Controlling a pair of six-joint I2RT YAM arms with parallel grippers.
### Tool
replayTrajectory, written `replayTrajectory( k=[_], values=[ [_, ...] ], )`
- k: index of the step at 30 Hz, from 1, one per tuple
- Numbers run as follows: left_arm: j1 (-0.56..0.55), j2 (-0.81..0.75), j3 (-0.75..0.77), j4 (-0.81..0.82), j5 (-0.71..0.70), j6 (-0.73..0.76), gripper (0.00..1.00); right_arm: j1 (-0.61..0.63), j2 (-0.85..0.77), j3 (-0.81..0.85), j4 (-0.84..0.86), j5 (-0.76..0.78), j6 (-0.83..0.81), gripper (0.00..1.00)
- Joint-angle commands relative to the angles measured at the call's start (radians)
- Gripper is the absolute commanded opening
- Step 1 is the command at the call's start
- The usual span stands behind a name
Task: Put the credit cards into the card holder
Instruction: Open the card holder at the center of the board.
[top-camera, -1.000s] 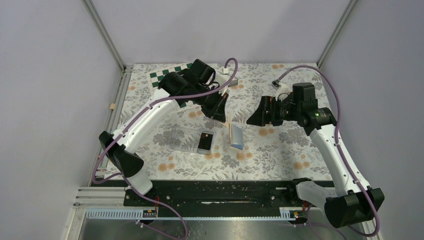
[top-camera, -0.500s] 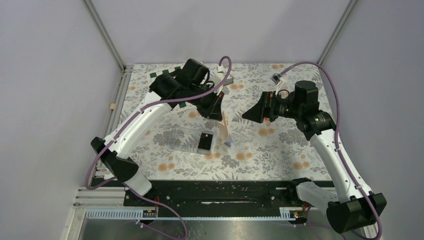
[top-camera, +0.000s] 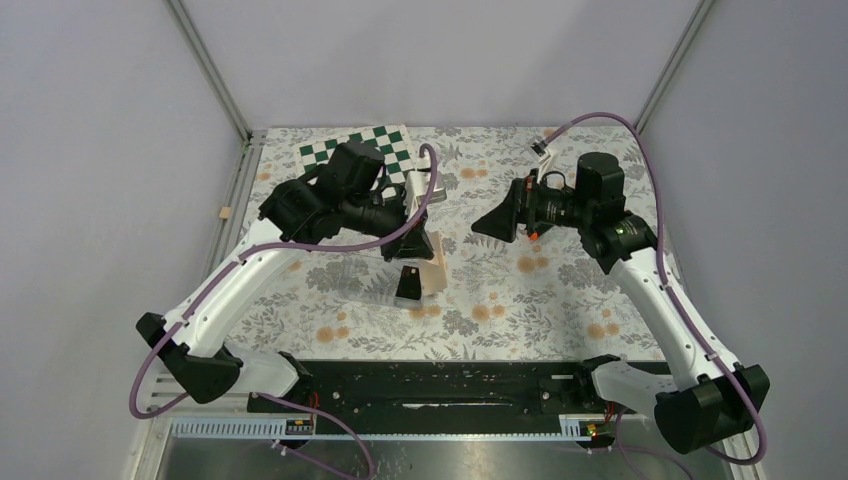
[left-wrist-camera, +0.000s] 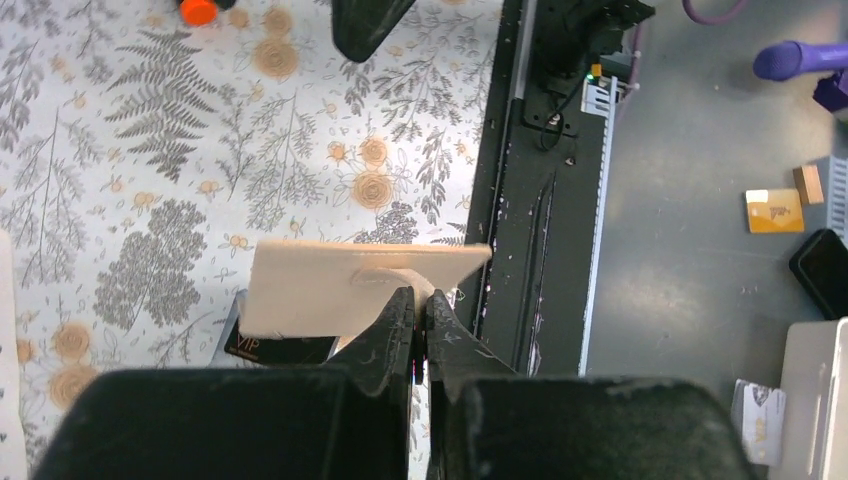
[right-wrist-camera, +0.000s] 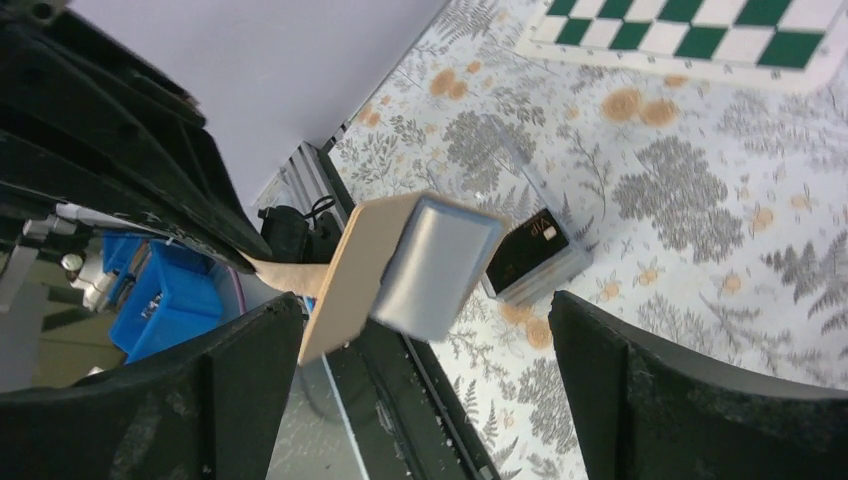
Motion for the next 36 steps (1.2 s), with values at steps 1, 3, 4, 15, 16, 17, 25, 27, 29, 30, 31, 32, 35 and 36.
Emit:
replayTrajectory(
  k=[1,3,4,15,16,17,25,27,29,30,31,32,35,36],
  values=[
    [-0.003,-0.043,-0.023,0.066,0.140,0.141,0.00,0.045,-0.021,0.008,0.168,-0.111,-0.073,1.00],
    [-0.006,-0.056,-0.029,0.055,0.155,0.198,0.00,0.065,-0.035,-0.014,0.209,-0.127,-0.106,0.99],
    [-0.005,-0.060,-0.029,0.039,0.166,0.235,0.00,0.074,-0.041,-0.023,0.236,-0.137,-0.110,0.99],
    [-0.017,-0.081,-0.033,-0.072,0.269,0.468,0.00,0.174,0.018,-0.030,0.464,-0.233,-0.021,1.00],
    [-0.017,-0.083,-0.032,-0.072,0.271,0.478,0.00,0.188,0.026,-0.037,0.498,-0.245,0.007,1.00],
    [-0.017,-0.085,-0.033,-0.072,0.270,0.486,0.00,0.201,0.037,-0.042,0.533,-0.255,0.032,0.99],
    [-0.019,-0.109,-0.046,-0.033,0.240,0.497,0.00,0.240,0.046,-0.125,0.721,-0.308,0.211,0.96],
    [-0.017,-0.116,-0.053,-0.015,0.243,0.496,0.00,0.244,0.038,-0.142,0.728,-0.313,0.214,0.96],
    [-0.018,-0.123,-0.060,-0.006,0.244,0.501,0.00,0.250,0.037,-0.147,0.731,-0.325,0.223,0.95],
    [-0.018,-0.126,-0.062,-0.001,0.244,0.504,0.00,0.252,0.036,-0.151,0.741,-0.330,0.235,0.95],
    [-0.018,-0.127,-0.064,0.003,0.243,0.507,0.00,0.256,0.036,-0.155,0.747,-0.333,0.246,0.95],
    [-0.018,-0.128,-0.065,0.009,0.242,0.508,0.00,0.260,0.034,-0.159,0.748,-0.337,0.253,0.95],
    [-0.018,-0.129,-0.079,0.036,0.236,0.496,0.00,0.272,0.024,-0.191,0.740,-0.340,0.253,0.93],
    [-0.018,-0.131,-0.085,0.045,0.233,0.488,0.00,0.275,0.019,-0.203,0.737,-0.338,0.253,0.93]
  ],
)
